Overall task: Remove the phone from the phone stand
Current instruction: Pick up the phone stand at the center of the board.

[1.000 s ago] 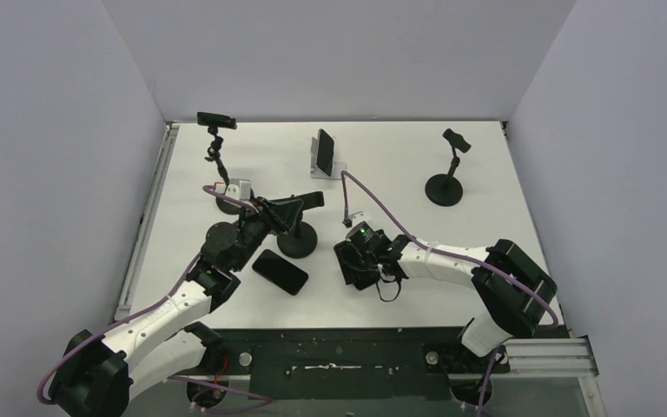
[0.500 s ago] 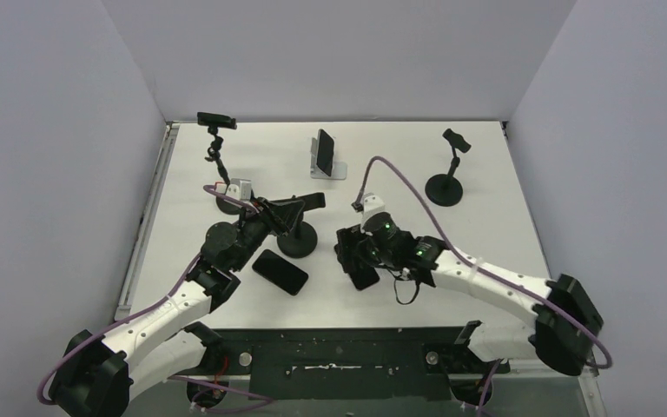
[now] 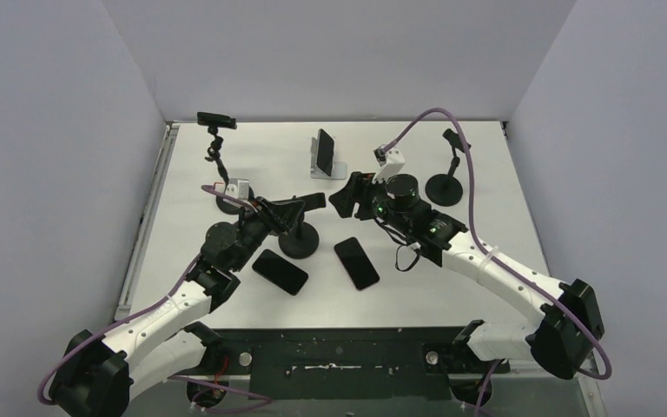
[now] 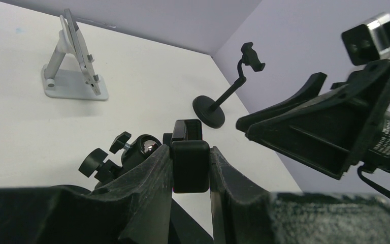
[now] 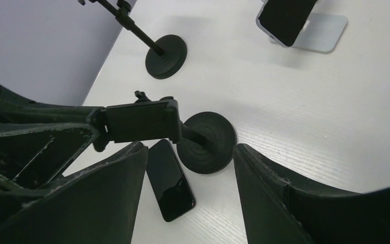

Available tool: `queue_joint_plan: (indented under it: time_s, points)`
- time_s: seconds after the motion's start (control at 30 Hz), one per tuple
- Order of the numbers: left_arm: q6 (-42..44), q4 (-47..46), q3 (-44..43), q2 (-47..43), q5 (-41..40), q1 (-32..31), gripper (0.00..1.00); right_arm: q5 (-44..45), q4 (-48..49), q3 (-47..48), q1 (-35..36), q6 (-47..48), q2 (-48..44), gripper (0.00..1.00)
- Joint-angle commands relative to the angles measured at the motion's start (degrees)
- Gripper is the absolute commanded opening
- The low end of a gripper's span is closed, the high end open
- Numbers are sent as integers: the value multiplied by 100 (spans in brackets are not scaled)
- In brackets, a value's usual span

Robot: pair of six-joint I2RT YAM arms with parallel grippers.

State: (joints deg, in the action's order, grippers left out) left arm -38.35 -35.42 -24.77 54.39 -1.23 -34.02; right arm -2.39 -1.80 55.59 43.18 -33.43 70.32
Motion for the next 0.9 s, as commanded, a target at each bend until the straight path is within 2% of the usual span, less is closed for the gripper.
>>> queue_joint_plan:
  time_s: [0.0, 0.3, 0.47, 0.77, 0.87]
  points:
    - [-146, -533, -96, -138, 198, 39, 0, -539, 751, 173, -132, -316, 235, 62]
    - [-171, -486, -145, -90, 323, 36, 0, -1076, 836, 409, -139, -235, 800, 60]
    - [-189, -467, -161, -71, 355, 36, 0, -1004, 852, 407, -151, -183, 972, 53]
    - [-186, -401, -176, -82, 371, 36, 0, -1123, 1168, 414, -179, -184, 1250, 28]
    - [-182, -380, -163, -77, 378, 36, 0, -1082, 1178, 399, -178, -96, 1258, 15]
